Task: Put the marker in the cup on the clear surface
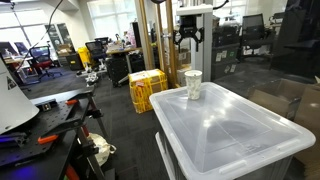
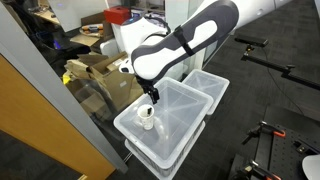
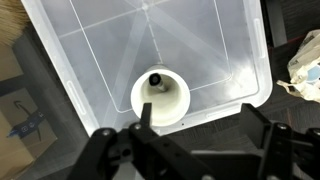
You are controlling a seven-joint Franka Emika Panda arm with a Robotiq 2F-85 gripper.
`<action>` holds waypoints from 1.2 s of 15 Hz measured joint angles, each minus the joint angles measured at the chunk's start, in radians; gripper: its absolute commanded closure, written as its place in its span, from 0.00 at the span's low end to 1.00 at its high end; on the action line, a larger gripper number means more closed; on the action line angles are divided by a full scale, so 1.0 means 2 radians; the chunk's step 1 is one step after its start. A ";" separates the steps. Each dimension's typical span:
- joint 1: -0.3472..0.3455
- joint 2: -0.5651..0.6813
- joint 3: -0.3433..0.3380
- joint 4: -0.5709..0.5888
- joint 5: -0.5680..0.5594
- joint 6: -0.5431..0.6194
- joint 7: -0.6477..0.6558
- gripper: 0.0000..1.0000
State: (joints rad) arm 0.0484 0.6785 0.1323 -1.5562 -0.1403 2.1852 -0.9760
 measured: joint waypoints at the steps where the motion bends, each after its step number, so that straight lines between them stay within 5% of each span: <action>1: 0.003 0.004 0.000 0.003 -0.007 0.000 0.002 0.13; 6: 0.015 0.008 -0.001 0.007 -0.026 0.003 0.012 0.24; 18: 0.015 0.030 -0.008 0.017 -0.026 0.025 0.012 0.26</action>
State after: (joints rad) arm 0.0791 0.7380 0.1156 -1.5230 -0.1932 2.2353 -0.9515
